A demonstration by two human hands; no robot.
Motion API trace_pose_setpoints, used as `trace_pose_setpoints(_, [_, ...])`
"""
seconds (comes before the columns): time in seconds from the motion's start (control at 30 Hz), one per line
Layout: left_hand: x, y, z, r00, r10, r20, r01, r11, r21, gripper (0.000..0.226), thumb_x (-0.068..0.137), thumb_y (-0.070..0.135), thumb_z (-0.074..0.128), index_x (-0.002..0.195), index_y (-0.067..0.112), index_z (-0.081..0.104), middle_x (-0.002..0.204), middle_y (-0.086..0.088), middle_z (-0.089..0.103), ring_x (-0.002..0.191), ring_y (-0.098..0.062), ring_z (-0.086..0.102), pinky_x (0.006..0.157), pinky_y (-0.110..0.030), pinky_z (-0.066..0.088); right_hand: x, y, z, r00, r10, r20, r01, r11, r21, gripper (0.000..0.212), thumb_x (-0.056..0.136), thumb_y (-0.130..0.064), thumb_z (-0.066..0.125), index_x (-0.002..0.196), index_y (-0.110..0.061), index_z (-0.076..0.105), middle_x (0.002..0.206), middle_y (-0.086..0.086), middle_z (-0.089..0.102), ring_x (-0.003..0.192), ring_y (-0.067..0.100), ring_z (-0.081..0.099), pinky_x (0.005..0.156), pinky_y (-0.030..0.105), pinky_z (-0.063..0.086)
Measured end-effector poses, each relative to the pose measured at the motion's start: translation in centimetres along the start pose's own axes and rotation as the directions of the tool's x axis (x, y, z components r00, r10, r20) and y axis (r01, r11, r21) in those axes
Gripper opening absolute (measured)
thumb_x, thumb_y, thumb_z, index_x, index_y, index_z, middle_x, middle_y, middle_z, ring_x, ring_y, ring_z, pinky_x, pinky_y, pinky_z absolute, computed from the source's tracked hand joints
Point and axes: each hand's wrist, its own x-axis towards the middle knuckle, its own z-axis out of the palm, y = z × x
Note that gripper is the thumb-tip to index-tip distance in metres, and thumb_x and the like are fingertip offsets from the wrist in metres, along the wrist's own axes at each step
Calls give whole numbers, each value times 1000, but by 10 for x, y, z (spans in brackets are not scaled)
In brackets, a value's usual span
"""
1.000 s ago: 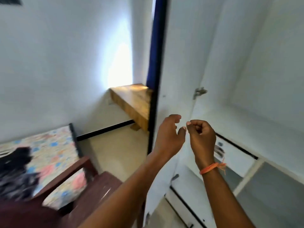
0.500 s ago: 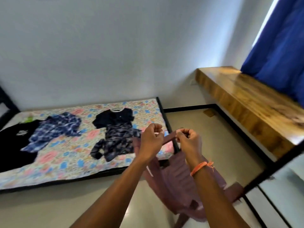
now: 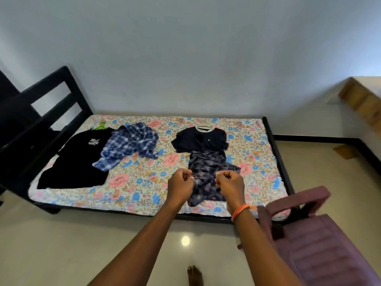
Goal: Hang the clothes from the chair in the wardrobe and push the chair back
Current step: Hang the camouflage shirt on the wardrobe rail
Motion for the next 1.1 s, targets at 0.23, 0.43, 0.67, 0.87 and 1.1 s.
trace_pose_setpoints(0.23, [151,-16,-18,987,-150,64,143,985,102,8,96,11,54,102,15,58,91,1,58,76,-12,55,67,-30,45,121,2,82,976,215,-30,-217,975,-57,30,96,-16,61,68,-9,57,71,14,62,62,25,52,54,38,50])
trace_pose_setpoints(0.43, [285,-67,18,948,-198,248,123,950,287,9,96,13,49,100,17,55,90,-2,59,78,-23,57,68,-35,45,225,72,116,927,313,-207,-355,910,-214,36,87,-14,55,55,-15,39,57,13,38,60,21,33,56,35,30])
trace_pose_setpoints(0.67, [390,-109,114,843,-221,490,39,934,355,17,98,15,52,114,7,54,90,-5,57,71,-18,49,60,-30,35,312,150,98,739,511,-440,-634,747,-198,30,89,-12,64,63,-8,49,57,7,46,58,26,44,49,28,35])
trace_pose_setpoints(0.87, [449,-173,199,744,-293,601,-10,894,449,38,100,24,55,134,7,50,127,-9,58,102,-22,59,77,-31,45,407,244,80,702,512,-495,-646,751,-139,74,91,-29,70,144,5,32,145,23,44,130,37,45,104,41,38])
trace_pose_setpoints(1.1, [471,-220,241,765,-312,563,-18,863,504,32,101,23,54,128,8,52,127,-10,58,95,-21,57,75,-27,40,475,354,66,726,477,-496,-676,629,-384,62,87,-31,71,134,-1,45,123,23,62,108,40,61,84,42,51])
